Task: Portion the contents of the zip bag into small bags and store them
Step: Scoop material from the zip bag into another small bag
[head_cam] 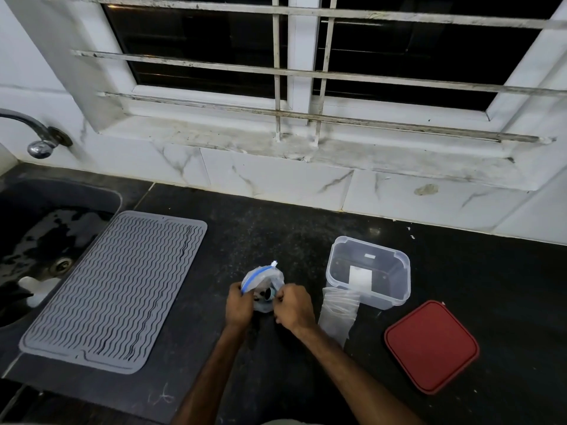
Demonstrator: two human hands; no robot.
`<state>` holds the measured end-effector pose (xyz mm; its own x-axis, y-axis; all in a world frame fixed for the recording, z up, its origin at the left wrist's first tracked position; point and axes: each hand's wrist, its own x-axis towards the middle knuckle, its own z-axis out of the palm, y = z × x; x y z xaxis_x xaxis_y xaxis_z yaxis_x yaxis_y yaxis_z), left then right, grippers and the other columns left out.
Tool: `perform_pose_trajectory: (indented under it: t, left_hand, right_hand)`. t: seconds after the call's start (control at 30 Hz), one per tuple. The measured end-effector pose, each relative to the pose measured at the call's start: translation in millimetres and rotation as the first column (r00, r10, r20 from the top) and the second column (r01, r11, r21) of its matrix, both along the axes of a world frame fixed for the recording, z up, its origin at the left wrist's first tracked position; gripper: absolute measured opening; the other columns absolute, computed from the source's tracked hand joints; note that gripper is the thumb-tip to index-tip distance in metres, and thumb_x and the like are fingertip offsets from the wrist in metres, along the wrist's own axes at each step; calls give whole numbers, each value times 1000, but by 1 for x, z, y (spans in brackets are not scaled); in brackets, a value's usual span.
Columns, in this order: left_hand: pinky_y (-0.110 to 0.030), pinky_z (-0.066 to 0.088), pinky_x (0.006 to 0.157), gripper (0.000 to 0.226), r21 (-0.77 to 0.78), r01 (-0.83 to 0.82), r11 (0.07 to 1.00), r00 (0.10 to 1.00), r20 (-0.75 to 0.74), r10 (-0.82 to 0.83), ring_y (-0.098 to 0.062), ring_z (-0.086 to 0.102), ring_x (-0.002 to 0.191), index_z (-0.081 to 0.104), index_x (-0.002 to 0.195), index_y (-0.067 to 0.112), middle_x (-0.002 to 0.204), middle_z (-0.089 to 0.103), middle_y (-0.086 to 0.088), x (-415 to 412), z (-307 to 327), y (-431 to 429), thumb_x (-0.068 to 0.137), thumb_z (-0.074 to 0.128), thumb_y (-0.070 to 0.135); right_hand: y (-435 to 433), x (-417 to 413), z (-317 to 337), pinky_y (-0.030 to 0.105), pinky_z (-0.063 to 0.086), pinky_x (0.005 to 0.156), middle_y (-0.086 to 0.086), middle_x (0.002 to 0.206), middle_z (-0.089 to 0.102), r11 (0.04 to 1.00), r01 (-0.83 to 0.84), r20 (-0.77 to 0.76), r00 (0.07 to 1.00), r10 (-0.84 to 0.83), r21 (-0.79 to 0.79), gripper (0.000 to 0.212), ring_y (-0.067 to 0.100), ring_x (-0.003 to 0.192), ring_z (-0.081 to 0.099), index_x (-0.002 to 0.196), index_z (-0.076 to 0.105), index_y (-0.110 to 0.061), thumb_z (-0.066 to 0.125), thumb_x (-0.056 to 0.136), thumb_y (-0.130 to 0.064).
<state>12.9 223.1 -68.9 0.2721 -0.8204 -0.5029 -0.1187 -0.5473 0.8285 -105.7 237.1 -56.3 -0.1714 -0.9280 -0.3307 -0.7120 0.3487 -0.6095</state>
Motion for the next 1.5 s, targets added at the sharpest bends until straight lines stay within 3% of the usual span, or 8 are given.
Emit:
perform_pose_trajectory:
  t: [0.1,0.37,0.53,0.7,0.83,0.9,1.1,1.5]
  left_hand:
    - [-40,58,78,35,-21,56,998,997,-55,-58,-22,65,95,47,113,14,106,62,-7,1,-1,1,89,69,27]
    - [-51,57,85,46,-19,5,1000,1000,-1,-5,-27,66,97,47,110,15,110,64,-12,6,-16,-2,78,80,14]
    - [-42,58,81,58,-19,35,999,994,-107,-37,-22,65,94,44,115,11,103,61,-7,3,-7,-2,73,83,6]
    - [-53,56,87,38,-78,-52,996,995,-91,44,-30,66,99,48,107,10,111,64,-18,5,-13,-4,87,72,30]
    - [-53,57,83,51,-97,-97,991,989,-125,85,-32,68,97,52,109,2,107,66,-20,6,-14,-4,84,73,40]
    - [-50,60,76,62,-91,-74,993,990,-123,63,-31,70,92,57,106,2,101,69,-18,5,-18,-4,76,75,52]
    - [-40,61,58,43,-23,-60,998,972,-229,53,-34,72,90,49,118,0,107,66,-19,-9,-13,2,94,63,33]
    - [-50,60,55,25,27,-107,994,994,27,107,-35,69,78,37,110,11,106,58,-17,-25,-8,6,96,57,19]
  right_hand:
    - [-1,-2,-8,40,61,69,4,76,72,1000,17,56,998,-18,14,15,20,69,71,74,68,-15,60,86,-19]
    - [3,-7,-3,30,61,59,4,67,72,995,77,197,976,-89,70,14,15,53,70,82,70,-11,62,91,-17]
    - [3,-6,0,28,61,59,3,68,72,994,76,194,977,-91,83,14,12,54,70,84,70,-12,62,92,-19]
    - [3,-9,1,30,61,58,8,65,72,993,86,236,966,-101,76,18,16,52,70,78,71,-10,59,91,-13]
    - [6,-15,3,33,61,59,7,64,73,993,98,255,961,-111,64,19,18,51,69,74,69,-13,58,90,-11]
    - [8,-18,3,38,61,65,4,68,73,996,83,203,976,-84,16,14,18,58,71,79,70,-15,61,89,-17]
    - [11,-22,14,39,54,81,9,108,70,964,-254,-333,919,212,-86,25,29,100,67,120,60,-15,46,100,-23]
    - [13,-25,-2,36,60,70,-2,82,73,990,94,123,989,-81,-102,7,12,72,70,89,72,-20,65,88,-21]
